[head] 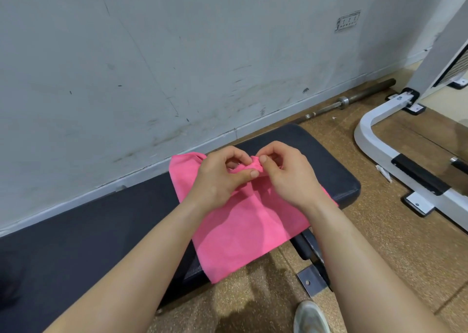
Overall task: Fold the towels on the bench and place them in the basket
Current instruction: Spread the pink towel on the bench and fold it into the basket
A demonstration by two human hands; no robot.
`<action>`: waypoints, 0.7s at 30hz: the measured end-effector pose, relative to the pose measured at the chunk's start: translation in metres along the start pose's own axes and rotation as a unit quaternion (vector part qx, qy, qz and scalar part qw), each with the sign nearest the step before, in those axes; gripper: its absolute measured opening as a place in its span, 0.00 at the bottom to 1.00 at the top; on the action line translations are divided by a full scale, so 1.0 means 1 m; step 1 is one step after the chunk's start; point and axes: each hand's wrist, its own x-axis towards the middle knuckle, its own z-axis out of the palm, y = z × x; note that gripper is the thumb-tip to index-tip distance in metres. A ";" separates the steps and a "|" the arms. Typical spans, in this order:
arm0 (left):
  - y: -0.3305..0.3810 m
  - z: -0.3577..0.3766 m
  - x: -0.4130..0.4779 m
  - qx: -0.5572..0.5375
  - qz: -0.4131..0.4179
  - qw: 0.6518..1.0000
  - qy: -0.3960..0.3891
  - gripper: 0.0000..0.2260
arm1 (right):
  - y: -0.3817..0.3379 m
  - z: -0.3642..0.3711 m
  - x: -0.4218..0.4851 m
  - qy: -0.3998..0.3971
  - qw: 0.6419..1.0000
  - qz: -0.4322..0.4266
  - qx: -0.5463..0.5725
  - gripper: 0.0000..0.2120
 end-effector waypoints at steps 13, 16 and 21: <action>0.008 -0.004 0.002 -0.047 0.007 0.998 0.041 0.09 | 0.000 -0.004 0.000 -0.038 0.998 -0.035 0.029 0.07; 0.012 -0.004 0.000 -0.040 0.012 0.998 0.049 0.09 | -0.005 -0.009 -0.003 -0.047 0.996 -0.014 0.068 0.06; 0.033 -0.009 -0.006 -0.019 0.033 0.999 0.026 0.09 | -0.017 -0.018 -0.013 -0.077 0.991 -0.044 0.098 0.05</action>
